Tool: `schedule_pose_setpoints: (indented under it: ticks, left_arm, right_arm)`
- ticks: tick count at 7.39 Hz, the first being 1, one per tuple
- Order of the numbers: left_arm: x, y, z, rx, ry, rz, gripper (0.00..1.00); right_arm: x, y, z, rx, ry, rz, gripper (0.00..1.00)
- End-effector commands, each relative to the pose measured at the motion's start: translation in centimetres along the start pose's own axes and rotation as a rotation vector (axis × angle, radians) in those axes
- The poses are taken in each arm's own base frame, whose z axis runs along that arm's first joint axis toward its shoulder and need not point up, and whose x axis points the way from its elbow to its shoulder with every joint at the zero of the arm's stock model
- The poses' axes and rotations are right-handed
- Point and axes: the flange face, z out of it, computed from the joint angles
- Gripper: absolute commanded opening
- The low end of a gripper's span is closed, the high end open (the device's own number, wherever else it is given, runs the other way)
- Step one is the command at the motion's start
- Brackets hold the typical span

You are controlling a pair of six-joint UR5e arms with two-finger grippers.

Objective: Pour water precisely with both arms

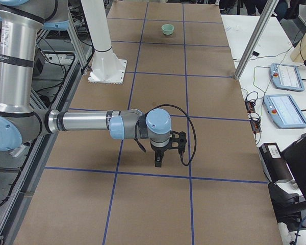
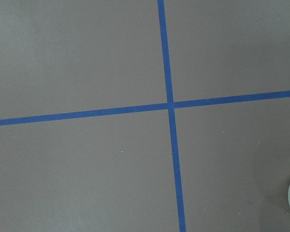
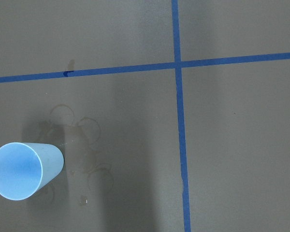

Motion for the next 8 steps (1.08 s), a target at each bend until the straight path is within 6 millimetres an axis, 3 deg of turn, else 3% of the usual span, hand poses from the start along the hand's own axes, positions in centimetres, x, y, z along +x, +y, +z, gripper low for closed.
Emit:
schedule_pose_setpoints:
  ticks: [1,8]
  left_arm:
    - [0.00,-0.06,-0.01,0.000,0.000,0.000,1.00]
    - [0.05,-0.07,0.04,-0.001,0.000,0.001,1.00]
  right_arm:
    - [0.13,0.06,0.10,-0.002,0.000,0.001,0.99]
    - [0.95,-0.14,-0.03,0.012,0.095,-0.014,0.99]
